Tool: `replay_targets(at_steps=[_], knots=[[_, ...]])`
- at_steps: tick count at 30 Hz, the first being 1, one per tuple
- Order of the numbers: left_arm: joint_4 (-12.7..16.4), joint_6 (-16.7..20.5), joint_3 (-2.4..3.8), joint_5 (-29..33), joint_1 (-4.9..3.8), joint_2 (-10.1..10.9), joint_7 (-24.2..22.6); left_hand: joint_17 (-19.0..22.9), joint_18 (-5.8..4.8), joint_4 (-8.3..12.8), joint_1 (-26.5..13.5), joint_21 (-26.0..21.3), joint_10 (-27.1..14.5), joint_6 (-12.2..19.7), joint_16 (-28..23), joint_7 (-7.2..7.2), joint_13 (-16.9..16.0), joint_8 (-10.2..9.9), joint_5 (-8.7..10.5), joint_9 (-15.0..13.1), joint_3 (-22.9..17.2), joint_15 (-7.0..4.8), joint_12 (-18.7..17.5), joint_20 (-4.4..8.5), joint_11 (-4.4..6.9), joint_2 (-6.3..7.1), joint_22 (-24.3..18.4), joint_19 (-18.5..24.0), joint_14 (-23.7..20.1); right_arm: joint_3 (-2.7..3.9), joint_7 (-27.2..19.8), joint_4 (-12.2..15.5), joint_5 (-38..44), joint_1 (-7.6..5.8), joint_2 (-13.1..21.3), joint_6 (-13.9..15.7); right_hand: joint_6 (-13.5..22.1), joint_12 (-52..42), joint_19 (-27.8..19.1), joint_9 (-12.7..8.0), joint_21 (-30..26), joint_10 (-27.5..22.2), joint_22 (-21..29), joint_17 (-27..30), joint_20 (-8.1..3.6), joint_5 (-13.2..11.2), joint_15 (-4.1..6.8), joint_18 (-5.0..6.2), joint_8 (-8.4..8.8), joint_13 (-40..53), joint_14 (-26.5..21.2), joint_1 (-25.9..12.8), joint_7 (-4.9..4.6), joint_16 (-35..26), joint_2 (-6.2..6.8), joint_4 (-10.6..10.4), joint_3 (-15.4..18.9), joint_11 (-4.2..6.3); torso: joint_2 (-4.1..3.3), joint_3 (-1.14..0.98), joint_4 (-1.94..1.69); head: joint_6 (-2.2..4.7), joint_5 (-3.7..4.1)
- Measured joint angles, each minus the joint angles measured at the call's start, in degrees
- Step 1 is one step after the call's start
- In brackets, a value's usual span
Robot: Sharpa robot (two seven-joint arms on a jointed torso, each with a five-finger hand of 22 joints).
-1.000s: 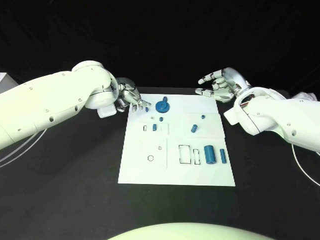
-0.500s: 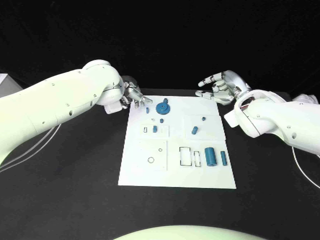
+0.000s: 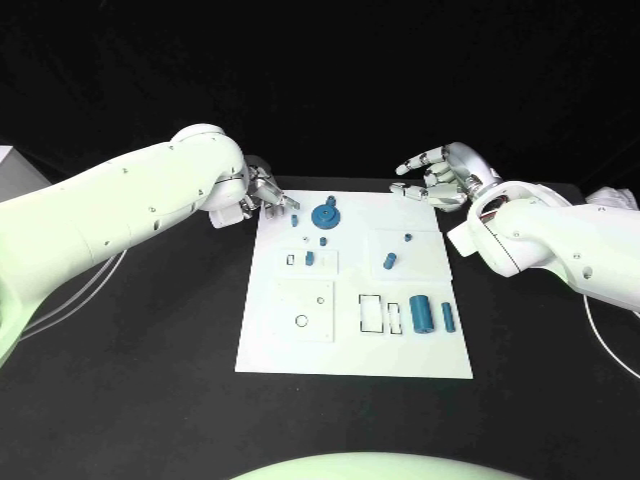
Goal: Assemble the parts on the task board
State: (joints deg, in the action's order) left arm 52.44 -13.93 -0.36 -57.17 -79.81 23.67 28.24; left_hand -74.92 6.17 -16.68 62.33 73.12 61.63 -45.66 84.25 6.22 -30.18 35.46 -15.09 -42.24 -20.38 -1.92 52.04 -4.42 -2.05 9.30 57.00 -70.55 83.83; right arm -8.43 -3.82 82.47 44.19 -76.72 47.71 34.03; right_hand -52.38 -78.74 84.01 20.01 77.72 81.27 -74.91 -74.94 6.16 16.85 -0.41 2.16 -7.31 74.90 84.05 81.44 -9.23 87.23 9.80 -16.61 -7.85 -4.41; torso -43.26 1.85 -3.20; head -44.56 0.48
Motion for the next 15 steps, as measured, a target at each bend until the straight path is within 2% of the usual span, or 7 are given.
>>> replay_targets(at_steps=[15], knots=[[-1.7, -1.2, -0.70, 0.1, 0.08, -1.2, -0.5, 0.0, 0.00, 0.0, 0.0, 0.2, -0.2, 0.0, 0.2, 0.00, 0.0, 0.0, 0.00, 0.1, 0.0, 0.20, 0.0, -0.21, -0.21, 0.00, 0.1, -0.2, 0.2, 0.00, 0.0, -0.1, 0.0, 0.00, -0.2, 0.0, 0.0, 0.0, 0.0, 0.0, 0.0, 0.0, 0.0, 0.0, 0.00, 0.0, 0.00, 0.00, 0.00, 0.0, 0.0, 0.0, 0.00, 0.0, 0.00, 0.0, 0.0, 0.00, 0.01, -0.01, 0.07, -0.19, -0.13]])
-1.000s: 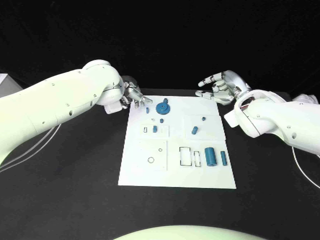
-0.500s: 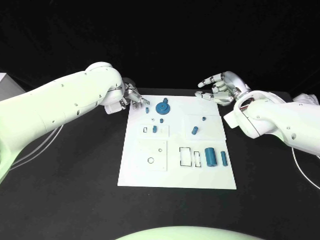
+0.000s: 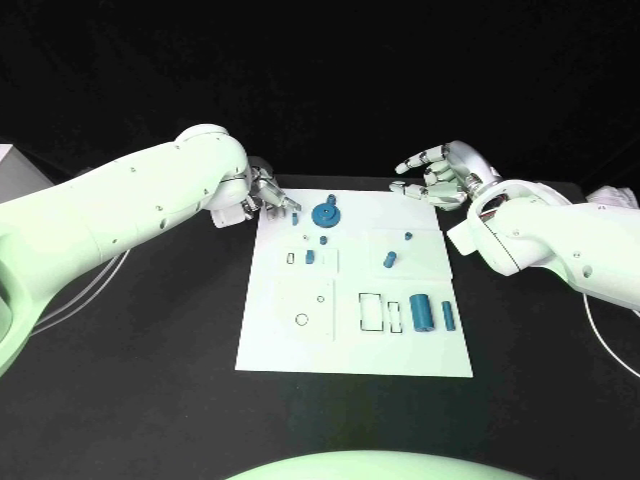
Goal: Assemble the parts on the task board
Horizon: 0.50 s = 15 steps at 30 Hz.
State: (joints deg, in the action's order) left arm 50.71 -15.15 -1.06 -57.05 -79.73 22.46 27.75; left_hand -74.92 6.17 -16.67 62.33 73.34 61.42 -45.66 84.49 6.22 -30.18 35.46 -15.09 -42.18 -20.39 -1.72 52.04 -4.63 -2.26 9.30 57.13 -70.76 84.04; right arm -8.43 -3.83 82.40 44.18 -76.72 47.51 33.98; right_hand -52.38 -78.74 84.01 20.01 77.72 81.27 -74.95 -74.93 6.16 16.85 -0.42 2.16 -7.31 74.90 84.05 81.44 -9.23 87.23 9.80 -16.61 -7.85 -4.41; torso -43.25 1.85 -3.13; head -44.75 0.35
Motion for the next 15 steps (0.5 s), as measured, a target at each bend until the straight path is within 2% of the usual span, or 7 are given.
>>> replay_targets(at_steps=[10, 15], knots=[[-0.7, -0.5, -0.29, 0.6, 0.11, -0.6, -0.4, 0.0, 0.00, 0.0, 0.0, 0.0, -0.2, 0.0, 0.0, 0.00, 0.0, 0.0, 0.00, 0.2, 0.0, 0.00, 0.0, 0.00, 0.21, 0.00, 0.1, 0.0, 0.0, 0.00, 0.0, 0.0, 0.0, 0.00, -0.1, 0.0, 0.0, 0.0, 0.0, 0.0, 0.0, 0.0, 0.0, 0.0, 0.00, 0.0, 0.00, 0.00, 0.00, 0.0, 0.0, 0.0, 0.00, 0.0, 0.00, 0.0, 0.0, 0.00, 0.00, 0.01, -0.06, -0.05, 0.05], [-1.1, -0.6, -0.35, 0.9, 0.15, -0.8, -0.5, 0.0, -0.01, 0.0, 0.8, 0.3, -0.2, 0.0, 0.3, 0.00, 0.0, 0.0, 0.00, 0.5, 0.0, 0.00, 0.0, -0.20, 0.21, -0.78, 0.4, -0.2, 0.0, 0.00, 0.0, 0.0, 0.0, 0.00, -0.2, -0.1, 0.0, 0.0, 0.0, 0.1, 0.0, 0.0, 0.0, 0.0, 0.00, 0.0, 0.00, 0.00, -0.40, 0.0, 0.0, 0.0, 0.00, 0.0, 0.00, 0.2, -0.2, 0.00, -0.01, -0.03, -0.03, -0.20, 0.06]])
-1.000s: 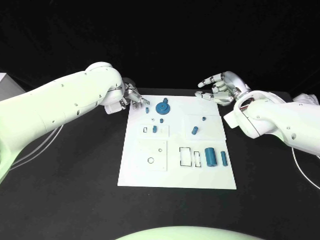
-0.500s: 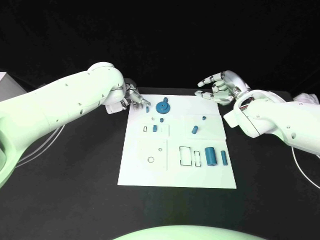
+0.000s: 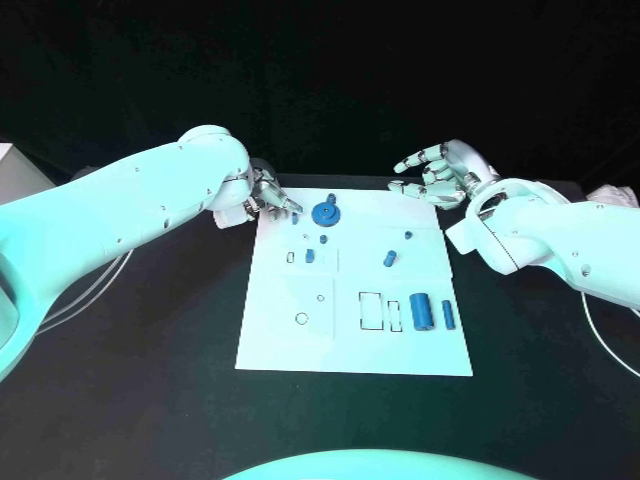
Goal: Assemble the parts on the task board
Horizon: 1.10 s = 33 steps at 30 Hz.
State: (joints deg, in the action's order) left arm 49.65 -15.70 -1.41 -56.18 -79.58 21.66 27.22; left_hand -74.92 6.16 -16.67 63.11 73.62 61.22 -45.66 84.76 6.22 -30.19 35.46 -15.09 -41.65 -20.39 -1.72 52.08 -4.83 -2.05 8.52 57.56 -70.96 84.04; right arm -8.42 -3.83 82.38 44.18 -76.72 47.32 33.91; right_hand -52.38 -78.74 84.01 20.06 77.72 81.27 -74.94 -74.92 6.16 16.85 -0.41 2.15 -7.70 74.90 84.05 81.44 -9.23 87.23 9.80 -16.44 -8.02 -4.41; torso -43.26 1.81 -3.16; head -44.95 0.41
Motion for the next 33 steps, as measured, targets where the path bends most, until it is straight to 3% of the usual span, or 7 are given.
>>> replay_targets(at_steps=[6, 24, 28, 33], knots=[[-0.3, -0.2, -0.13, 0.5, 0.05, -0.2, -0.2, 0.0, 0.00, 0.3, 1.5, 0.3, 0.0, -0.6, 0.2, -0.17, 0.0, 0.0, 0.00, 0.5, -0.3, 0.00, 0.3, 0.21, 0.00, -0.89, 0.5, -0.2, 0.0, 0.01, 0.0, 0.0, 0.0, 0.00, 0.0, 0.0, 0.0, 0.0, 0.0, 0.0, 0.0, 0.0, 0.0, 0.0, 0.00, 0.0, 0.00, 0.00, -0.04, 0.0, 0.0, 0.0, 0.00, 0.0, 0.00, 0.0, 0.0, 0.00, 0.00, -0.02, -0.01, -0.18, 0.11], [-1.0, -0.9, -0.45, 1.8, 0.16, -0.6, -0.8, 0.0, 0.00, 0.4, 3.7, 0.7, -0.2, -1.1, 0.6, -0.60, 0.1, 0.0, 0.00, 0.9, -0.7, 0.00, 0.7, 0.21, 0.21, -1.41, 1.2, -0.6, 0.0, 0.00, 0.0, 0.0, 0.0, 0.00, -0.1, -0.1, 0.0, 0.0, 0.0, 0.0, 0.0, 0.0, 0.0, 0.0, 0.00, 0.0, 0.00, 0.00, -0.04, 0.0, 0.0, 0.0, 0.00, 0.0, 0.00, 0.0, 0.0, 0.00, 0.04, -0.03, -0.03, -0.46, 0.29], [-1.0, -0.9, -0.45, 2.1, 0.16, -0.6, -1.0, 0.0, 0.00, 0.6, 5.8, 0.7, -0.2, -1.6, 0.6, -0.69, 0.3, 0.0, 0.00, 1.2, -1.8, 0.00, 0.7, 0.42, 0.21, -2.06, 1.5, -0.8, 0.0, 0.00, 0.0, -0.1, 0.0, 0.00, -0.1, -0.1, 0.0, 0.0, 0.0, 0.0, 0.0, 0.0, 0.0, 0.0, 0.00, 0.0, 0.00, 0.00, -0.04, 0.0, 0.0, 0.0, 0.00, 0.0, 0.00, 0.0, 0.0, 0.00, 0.04, -0.03, -0.05, -0.47, 0.24], [-1.0, -0.8, -0.43, 2.7, 0.08, -0.5, -1.4, 0.0, 0.00, 2.7, 10.6, 1.1, -0.2, -1.8, 0.9, -0.90, 1.0, 0.9, 0.14, 1.3, -7.4, -0.35, 0.7, 0.73, 0.65, -2.70, 2.1, -1.1, -0.1, 0.00, 0.0, -0.1, 0.0, 0.00, -0.2, -0.2, 0.0, 0.0, 0.0, 0.0, 0.0, 0.0, 0.0, 0.0, 0.00, 0.0, 0.00, 0.00, -0.04, 0.0, 0.0, 0.0, 0.00, 0.0, 0.00, 0.0, 0.0, 0.00, 0.05, -0.02, -0.03, -0.47, 0.18]])
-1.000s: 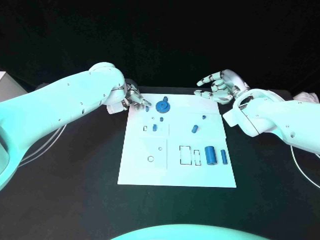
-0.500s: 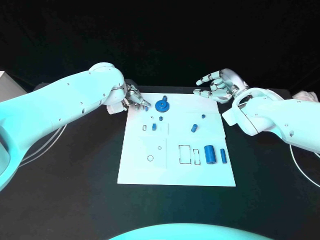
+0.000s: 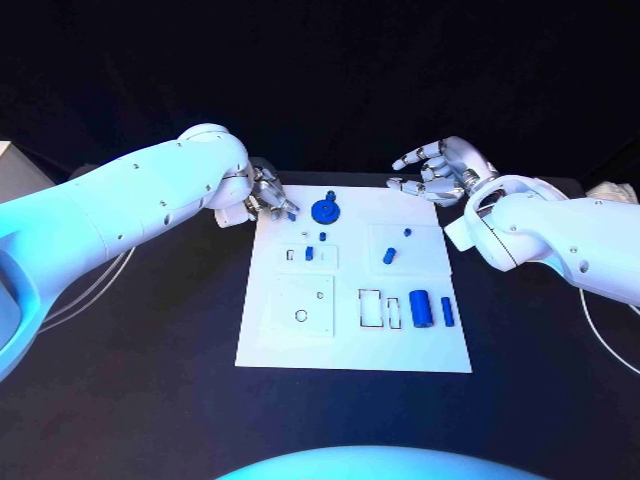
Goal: Assemble the parts on the task board
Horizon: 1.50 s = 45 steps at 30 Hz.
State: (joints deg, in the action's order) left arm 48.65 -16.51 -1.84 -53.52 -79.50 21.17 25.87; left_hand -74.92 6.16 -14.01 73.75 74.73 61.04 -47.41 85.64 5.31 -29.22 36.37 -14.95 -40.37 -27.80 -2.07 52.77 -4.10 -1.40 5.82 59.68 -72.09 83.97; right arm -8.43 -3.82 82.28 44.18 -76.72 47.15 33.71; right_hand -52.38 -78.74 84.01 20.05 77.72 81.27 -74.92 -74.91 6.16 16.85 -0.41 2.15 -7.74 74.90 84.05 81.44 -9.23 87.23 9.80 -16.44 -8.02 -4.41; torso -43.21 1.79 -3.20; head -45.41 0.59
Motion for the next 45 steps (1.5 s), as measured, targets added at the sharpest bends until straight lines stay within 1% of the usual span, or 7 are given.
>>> replay_targets(at_steps=[11, 13, 15, 17, 30, 37, 45], knots=[[1.3, 0.5, -0.04, 2.1, 0.12, 1.1, -0.4, 0.0, 0.00, -2.3, -0.1, 1.1, 0.6, 1.4, 0.6, -0.29, 1.0, 5.5, -0.24, 0.0, -7.1, -0.08, 0.0, 0.20, 0.52, 2.31, 1.3, -0.2, 0.1, 0.01, 0.0, -0.1, 0.0, 0.01, 0.0, -0.2, 0.0, 0.0, 0.0, 0.0, 0.0, 0.0, 0.0, 0.0, 0.00, 0.0, 0.00, 0.00, 0.00, 0.0, 0.0, 0.0, 0.00, 0.0, 0.00, 0.0, 0.0, 0.00, 0.03, 0.01, 0.03, -0.11, 0.07], [2.0, 0.6, -0.04, 2.6, 0.12, 1.6, -0.5, 0.0, 0.01, -2.7, -0.9, 1.3, 0.7, 1.4, 0.8, -0.29, 1.1, 5.7, -0.39, -2.5, -7.5, -0.08, 0.0, 0.20, 0.68, 3.00, 1.8, -0.6, 0.1, 0.01, 0.0, -0.1, 0.0, 0.01, 0.0, -0.3, 0.0, 0.0, 0.0, 0.0, 0.0, 0.0, 0.0, 0.0, 0.00, 0.0, 0.00, 0.00, 0.00, 0.0, 0.0, 0.0, 0.00, 0.0, 0.00, 0.1, -0.1, 0.00, 0.05, 0.01, 0.03, -0.12, 0.09], [3.1, 0.9, -0.04, 3.1, 0.12, 2.4, -0.5, 0.0, 0.01, 0.5, -2.4, 1.6, 0.7, 1.4, 1.0, -0.29, 1.2, 5.9, -0.54, -4.2, -11.1, -0.08, 0.3, 0.30, 0.69, 3.68, 2.3, -0.7, 0.1, -0.01, 0.0, -0.2, 0.0, 0.01, 0.0, -0.3, 0.0, 0.0, 0.0, 0.1, 0.0, 0.0, 0.0, 0.0, 0.00, 0.0, 0.00, 0.00, 0.00, 0.0, 0.0, 0.0, 0.00, 0.0, 0.00, 0.2, -0.2, 0.00, 0.09, 0.00, 0.01, -0.13, 0.09], [4.3, 1.2, -0.04, 3.5, 0.12, 3.3, -0.5, 0.0, 0.01, 0.2, -3.3, 1.9, 1.1, 1.3, 1.4, -0.38, 1.3, 6.4, -1.58, -4.2, -11.5, -0.16, 0.4, 0.46, 0.83, 4.37, 2.8, -1.2, 0.0, -0.01, 0.0, -0.2, 0.0, 0.01, 0.0, -0.3, 0.0, 0.0, 0.0, 0.1, 0.0, 0.0, 0.0, 0.0, 0.00, 0.0, 0.00, 0.00, 0.00, 0.0, 0.0, 0.0, 0.00, 0.0, 0.00, 0.2, -0.2, 0.00, 0.13, -0.01, -0.02, -0.13, 0.10], [19.4, 5.3, -0.08, 5.6, 0.05, 12.4, -0.1, 0.0, -0.95, 0.4, -8.6, 5.4, 4.9, -2.2, 3.8, -1.76, 2.1, 7.0, -11.31, -5.7, -11.5, -1.38, 0.6, 1.53, 2.16, 6.12, 8.9, -5.0, 0.0, -0.01, 0.0, -0.6, 0.0, 0.02, 0.3, -0.5, 0.0, 0.0, 0.0, 0.1, 0.0, 0.0, 0.0, 0.0, 0.00, 0.0, 0.00, 0.00, 0.00, 0.0, 0.0, 0.0, 0.00, 0.0, 0.00, 0.2, -0.2, 0.00, 0.74, 0.06, -0.53, -0.43, -0.06], [25.4, 8.2, -0.30, 5.1, 0.06, 14.9, 0.9, 0.0, -0.95, 0.6, -9.4, 5.8, 5.6, -2.6, 4.2, -2.18, 2.2, 7.3, -12.53, -5.6, -11.3, -1.71, 0.6, 1.73, 2.43, 6.14, 9.9, -5.6, 0.1, -0.04, 0.0, -0.7, 0.0, 0.05, 0.6, -0.6, 0.0, 0.0, 0.0, 0.1, 0.0, 0.0, 0.0, 0.0, 0.00, 0.0, 0.00, 0.00, 0.00, 0.0, 0.0, 0.0, 0.00, 0.0, 0.00, 0.2, -0.2, 0.00, 0.90, 0.10, -0.69, -0.71, -0.14], [27.8, 10.0, -1.77, 2.4, 0.19, 15.4, 1.9, 0.0, -0.94, 0.6, -9.9, 6.0, 5.9, -2.9, 4.2, -2.25, 2.3, 7.3, -12.76, -5.6, -11.3, -1.70, 0.6, 1.93, 2.72, 6.20, 10.2, -5.8, 0.1, -0.07, 0.1, -0.7, 0.0, 0.14, 0.6, -0.7, 0.0, 0.0, 0.0, 0.0, 0.0, 0.0, 0.0, 0.0, 0.00, 0.0, 0.00, 0.00, 0.00, 0.0, 0.0, -0.3, 0.00, 0.0, 0.31, 0.2, -0.2, 0.00, 0.86, 0.10, -0.63, -1.01, -0.51]])
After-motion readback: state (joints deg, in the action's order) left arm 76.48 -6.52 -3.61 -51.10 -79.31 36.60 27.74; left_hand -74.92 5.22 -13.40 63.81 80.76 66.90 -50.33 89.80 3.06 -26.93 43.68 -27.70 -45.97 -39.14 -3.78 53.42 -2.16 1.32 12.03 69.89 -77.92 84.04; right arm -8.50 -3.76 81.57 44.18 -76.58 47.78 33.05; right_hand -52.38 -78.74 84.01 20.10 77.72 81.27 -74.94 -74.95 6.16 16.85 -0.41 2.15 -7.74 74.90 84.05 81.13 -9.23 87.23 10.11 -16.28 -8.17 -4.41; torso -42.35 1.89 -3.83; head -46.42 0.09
